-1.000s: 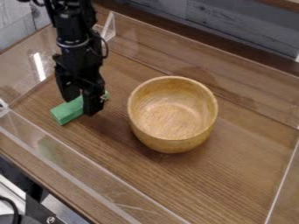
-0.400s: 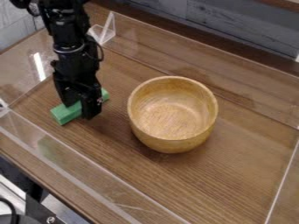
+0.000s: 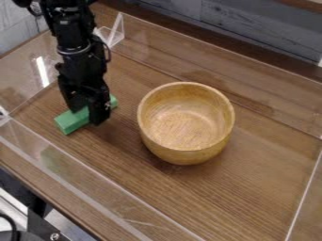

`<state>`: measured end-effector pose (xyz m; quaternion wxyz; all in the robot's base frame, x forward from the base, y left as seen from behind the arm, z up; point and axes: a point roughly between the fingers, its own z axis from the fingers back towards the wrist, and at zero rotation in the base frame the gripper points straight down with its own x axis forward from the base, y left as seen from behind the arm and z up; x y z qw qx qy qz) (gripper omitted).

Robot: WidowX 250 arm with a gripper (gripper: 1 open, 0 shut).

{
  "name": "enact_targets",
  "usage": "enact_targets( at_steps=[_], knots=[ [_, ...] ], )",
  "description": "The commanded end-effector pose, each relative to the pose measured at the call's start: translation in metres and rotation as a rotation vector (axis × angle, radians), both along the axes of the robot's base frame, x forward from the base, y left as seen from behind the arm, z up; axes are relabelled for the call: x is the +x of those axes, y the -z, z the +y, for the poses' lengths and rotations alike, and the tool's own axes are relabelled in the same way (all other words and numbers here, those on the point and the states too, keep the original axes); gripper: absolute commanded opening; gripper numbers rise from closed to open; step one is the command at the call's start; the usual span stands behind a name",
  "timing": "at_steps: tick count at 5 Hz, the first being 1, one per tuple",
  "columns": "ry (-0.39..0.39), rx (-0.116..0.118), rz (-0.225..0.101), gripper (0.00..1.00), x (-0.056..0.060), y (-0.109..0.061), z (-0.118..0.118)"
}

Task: Put the green block in the brown bowl

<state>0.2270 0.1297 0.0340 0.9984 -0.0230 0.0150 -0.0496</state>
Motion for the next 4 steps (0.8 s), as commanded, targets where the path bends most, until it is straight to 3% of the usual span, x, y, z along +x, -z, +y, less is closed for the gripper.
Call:
enact_targets(
  at_steps=[1, 4],
  knots=[
    [-0.004, 0.006, -0.019, 0.0, 0.003, 0.0024, 0.0057],
    [0.004, -0.009, -0.027, 0.0, 0.0053, 0.0116, 0.0038]
  ],
)
